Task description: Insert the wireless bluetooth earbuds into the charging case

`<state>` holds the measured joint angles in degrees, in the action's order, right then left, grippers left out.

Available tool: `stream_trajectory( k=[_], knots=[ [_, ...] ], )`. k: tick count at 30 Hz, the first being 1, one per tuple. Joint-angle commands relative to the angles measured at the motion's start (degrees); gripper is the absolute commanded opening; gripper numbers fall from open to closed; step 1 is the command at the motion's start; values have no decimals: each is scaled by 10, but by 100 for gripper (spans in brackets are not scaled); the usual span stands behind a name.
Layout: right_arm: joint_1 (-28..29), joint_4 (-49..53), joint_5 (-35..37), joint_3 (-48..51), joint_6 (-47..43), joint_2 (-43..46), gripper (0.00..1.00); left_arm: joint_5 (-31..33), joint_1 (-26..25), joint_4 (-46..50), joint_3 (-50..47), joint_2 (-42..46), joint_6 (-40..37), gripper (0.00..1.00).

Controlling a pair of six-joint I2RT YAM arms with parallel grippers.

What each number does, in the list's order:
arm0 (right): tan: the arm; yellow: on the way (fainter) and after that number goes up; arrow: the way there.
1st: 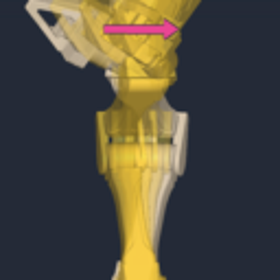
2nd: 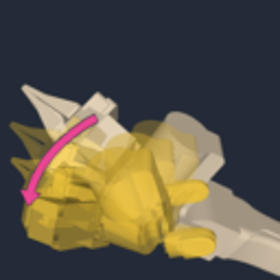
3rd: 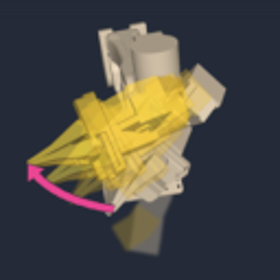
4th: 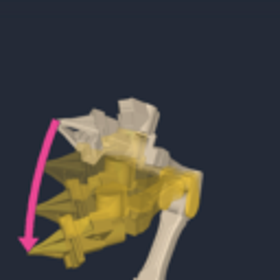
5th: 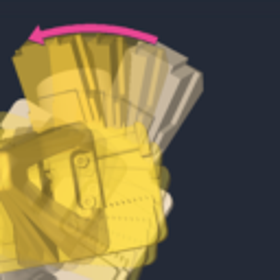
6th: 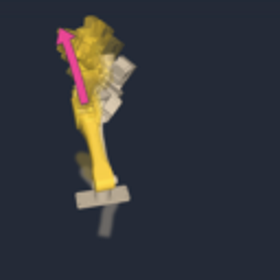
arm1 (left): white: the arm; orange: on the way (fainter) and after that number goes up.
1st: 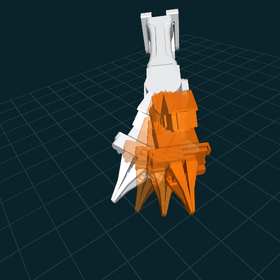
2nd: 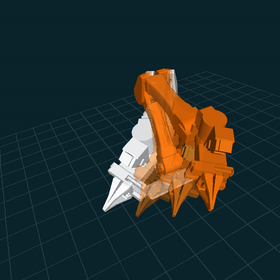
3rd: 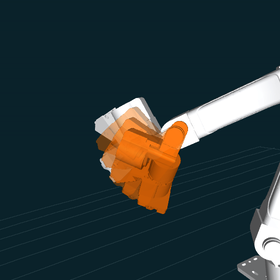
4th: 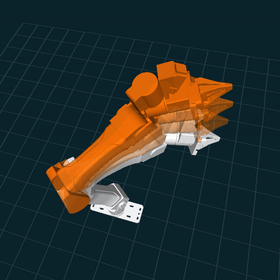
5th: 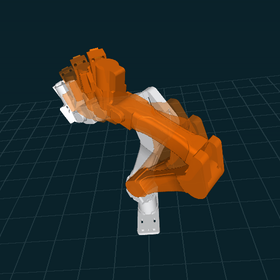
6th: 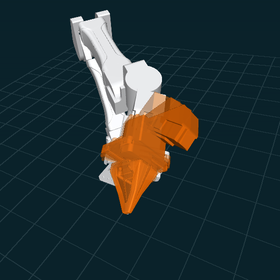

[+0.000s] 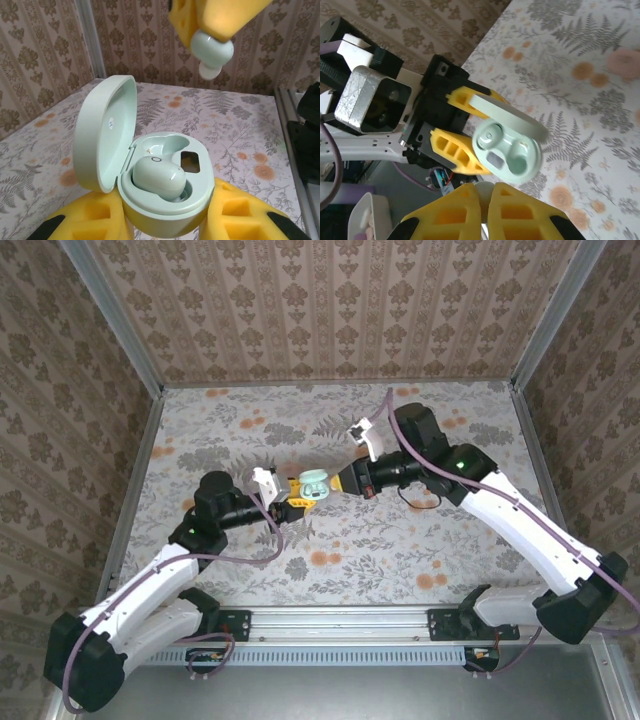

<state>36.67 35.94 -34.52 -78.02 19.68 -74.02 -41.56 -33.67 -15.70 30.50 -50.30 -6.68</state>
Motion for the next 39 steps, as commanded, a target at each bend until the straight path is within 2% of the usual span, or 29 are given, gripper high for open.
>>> stream_trajectory(
  k=[1, 15, 25, 29, 31, 35, 39],
  knots=[
    [14, 2, -17, -27, -15, -22, 7, -42, -1, -12, 27, 0, 19, 0],
    [30, 10, 2, -15, -40, -34, 7, -57, -4, -7, 26, 11, 34, 0],
    [30, 13, -18, -9, -39, -48, 7, -58, -9, -5, 29, 10, 35, 0],
    [30, 26, -10, -7, -42, -48, 11, -56, -9, -4, 30, 9, 34, 0],
    [30, 33, 2, -7, -43, -47, 21, -56, -10, -5, 30, 9, 33, 0],
    [30, 43, 30, -11, -43, -40, 33, -55, -11, -3, 29, 10, 34, 0],
    [30, 48, 47, -24, -38, -38, 37, -53, -14, -1, 28, 12, 34, 0]
  ],
)
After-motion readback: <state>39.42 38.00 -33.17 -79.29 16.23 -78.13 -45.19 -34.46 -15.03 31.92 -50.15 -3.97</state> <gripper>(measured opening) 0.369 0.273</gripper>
